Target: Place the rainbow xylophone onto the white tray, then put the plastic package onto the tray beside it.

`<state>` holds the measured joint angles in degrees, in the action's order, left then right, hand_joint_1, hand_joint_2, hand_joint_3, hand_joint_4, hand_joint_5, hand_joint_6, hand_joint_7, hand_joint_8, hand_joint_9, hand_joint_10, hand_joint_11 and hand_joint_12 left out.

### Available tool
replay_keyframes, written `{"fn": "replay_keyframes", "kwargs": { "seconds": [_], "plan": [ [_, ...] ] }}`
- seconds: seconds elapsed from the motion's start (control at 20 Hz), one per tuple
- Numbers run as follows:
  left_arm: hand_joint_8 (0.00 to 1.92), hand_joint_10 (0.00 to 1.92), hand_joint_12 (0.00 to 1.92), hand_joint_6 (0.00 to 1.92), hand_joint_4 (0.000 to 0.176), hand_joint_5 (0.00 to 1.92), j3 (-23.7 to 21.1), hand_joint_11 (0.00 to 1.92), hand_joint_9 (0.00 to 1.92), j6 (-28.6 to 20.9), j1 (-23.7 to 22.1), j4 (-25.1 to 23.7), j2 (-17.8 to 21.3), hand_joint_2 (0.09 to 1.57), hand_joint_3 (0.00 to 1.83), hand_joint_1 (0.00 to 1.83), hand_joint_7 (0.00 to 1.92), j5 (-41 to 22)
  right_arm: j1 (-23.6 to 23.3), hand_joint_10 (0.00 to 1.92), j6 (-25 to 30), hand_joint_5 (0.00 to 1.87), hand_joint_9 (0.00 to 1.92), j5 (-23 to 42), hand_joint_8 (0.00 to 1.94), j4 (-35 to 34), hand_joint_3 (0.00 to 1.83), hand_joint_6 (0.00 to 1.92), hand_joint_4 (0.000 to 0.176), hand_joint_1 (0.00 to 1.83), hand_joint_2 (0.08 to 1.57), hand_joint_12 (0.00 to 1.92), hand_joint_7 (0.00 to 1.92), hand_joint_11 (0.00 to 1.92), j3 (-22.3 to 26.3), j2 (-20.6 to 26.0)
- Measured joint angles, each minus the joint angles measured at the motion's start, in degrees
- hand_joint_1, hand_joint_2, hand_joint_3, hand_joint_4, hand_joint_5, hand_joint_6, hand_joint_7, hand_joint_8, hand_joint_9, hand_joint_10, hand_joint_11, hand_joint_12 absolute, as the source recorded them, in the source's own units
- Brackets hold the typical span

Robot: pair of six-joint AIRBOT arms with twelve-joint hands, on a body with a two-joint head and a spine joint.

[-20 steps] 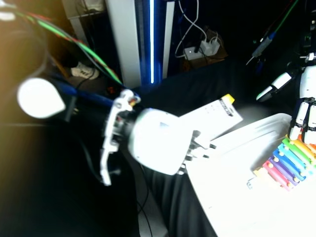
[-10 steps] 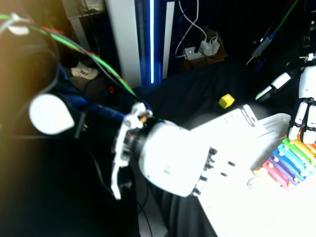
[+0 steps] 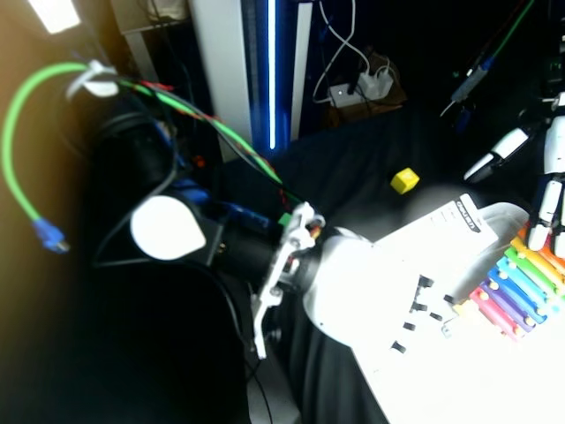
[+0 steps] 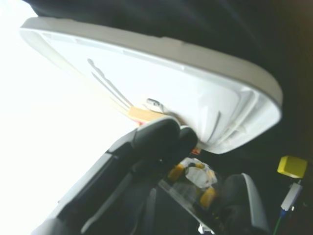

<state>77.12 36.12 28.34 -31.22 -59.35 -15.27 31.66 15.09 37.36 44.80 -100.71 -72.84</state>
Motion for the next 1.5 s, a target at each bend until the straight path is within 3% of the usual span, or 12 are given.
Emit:
{"fn": "replay_keyframes", "kwargs": {
  "seconds": [0.1,0.15,0.2,0.6,0.65,0.95,1.0,1.05,1.25,1.3,1.45,1.5],
  "plan": [
    [0.0,0.0,0.0,0.0,0.176,0.0,0.0,0.0,0.09,0.1,-0.9,-0.2,0.0,0.73,0.0,0.8,0.0,0.1,0.0,0.51,0.4,0.82,1.33,-0.4,1.12,0.1,0.0,1.16,0.0,1.23,1.18,1.39,0.93,1.04,-1.4,-1.3],
    [0.0,0.01,0.0,0.0,0.176,0.0,0.0,0.0,0.1,0.1,-1.4,-0.5,0.0,0.73,0.0,0.79,0.0,0.0,0.0,0.61,1.0,0.76,1.25,-0.6,0.78,0.3,0.0,1.29,0.0,1.12,1.23,1.39,1.02,0.99,-1.9,-1.9],
    [0.0,0.0,0.0,0.0,0.176,0.0,0.0,0.0,0.1,0.1,-1.7,-0.7,0.0,0.73,0.0,0.81,0.0,0.0,0.0,0.85,1.6,0.78,1.19,-0.7,1.12,0.6,0.0,1.09,0.0,1.21,1.19,1.39,1.0,1.04,-2.4,-2.5],
    [0.0,0.0,0.0,0.0,0.176,0.0,-0.2,0.0,0.1,0.1,-3.2,-2.3,0.0,0.73,0.0,0.87,0.0,0.1,0.0,0.75,3.4,0.82,1.15,-3.8,1.2,5.9,0.0,1.0,0.0,1.25,1.16,1.33,0.99,1.01,-3.4,-4.0],
    [0.0,0.0,0.0,0.0,0.176,0.0,-0.2,0.0,0.09,0.1,-3.2,-2.3,-0.1,0.73,0.0,0.84,0.0,-0.2,0.0,1.22,3.5,0.85,1.11,-4.0,1.18,6.0,0.0,1.13,0.0,1.24,1.17,1.6,0.9,1.05,-3.6,-4.0],
    [0.0,0.0,0.0,0.0,0.176,0.0,-0.5,0.0,0.1,0.1,-3.2,-2.9,-0.1,0.74,0.0,0.82,0.0,0.0,-0.4,1.45,3.7,0.85,1.01,-4.3,1.11,6.3,0.0,1.17,0.0,1.13,1.18,1.72,0.92,1.03,-3.6,-4.3],
    [0.0,0.0,0.0,0.0,0.176,0.0,-0.5,0.0,0.1,0.1,-3.1,-2.9,-0.1,0.75,0.0,0.81,0.0,0.0,-0.4,0.78,3.8,0.75,0.99,-4.3,1.15,6.5,0.0,1.18,0.0,1.23,1.18,1.24,0.97,0.88,-3.6,-4.3],
    [0.0,0.01,0.0,0.0,0.176,0.0,-0.5,0.0,0.11,0.2,-3.1,-2.9,-0.1,0.74,0.0,0.81,0.01,0.0,-0.4,0.32,3.8,0.68,0.94,-4.3,0.47,6.5,0.0,0.46,0.0,1.09,1.12,0.95,0.81,0.74,-3.6,-4.3],
    [0.0,0.0,0.0,0.0,0.176,0.0,-0.7,0.0,0.11,0.1,-3.1,-2.9,-0.1,0.76,0.01,0.84,0.0,0.0,-0.4,0.0,4.0,0.57,0.74,-4.3,0.0,6.5,0.0,0.0,0.0,0.94,0.97,0.99,0.72,0.35,-3.6,-4.3],
    [0.0,0.0,0.0,0.0,0.176,0.0,-0.7,0.0,0.1,0.2,-3.1,-2.9,-0.1,0.75,0.0,0.83,0.0,0.0,-0.4,0.0,4.0,0.5,0.65,-4.3,0.0,6.4,0.0,0.0,0.01,0.9,0.94,0.99,0.65,0.3,-3.6,-4.3],
    [0.0,0.01,0.0,0.0,0.176,0.0,-0.7,0.0,0.11,0.1,-3.1,-3.0,-0.1,0.75,0.0,0.83,0.0,0.0,-0.4,0.0,4.6,0.14,0.35,-4.1,0.0,7.4,0.0,0.0,0.161,0.85,0.77,0.9,0.33,0.1,-3.6,-4.3],
    [0.01,0.01,0.0,0.0,0.176,0.0,-0.7,0.0,0.12,0.1,-3.1,-3.0,-0.1,0.75,0.0,0.85,0.02,-0.1,-0.4,0.0,5.0,0.03,0.21,-4.0,0.0,7.8,0.0,0.0,0.173,0.86,0.71,0.8,0.18,0.02,-3.6,-4.2]
  ]
}}
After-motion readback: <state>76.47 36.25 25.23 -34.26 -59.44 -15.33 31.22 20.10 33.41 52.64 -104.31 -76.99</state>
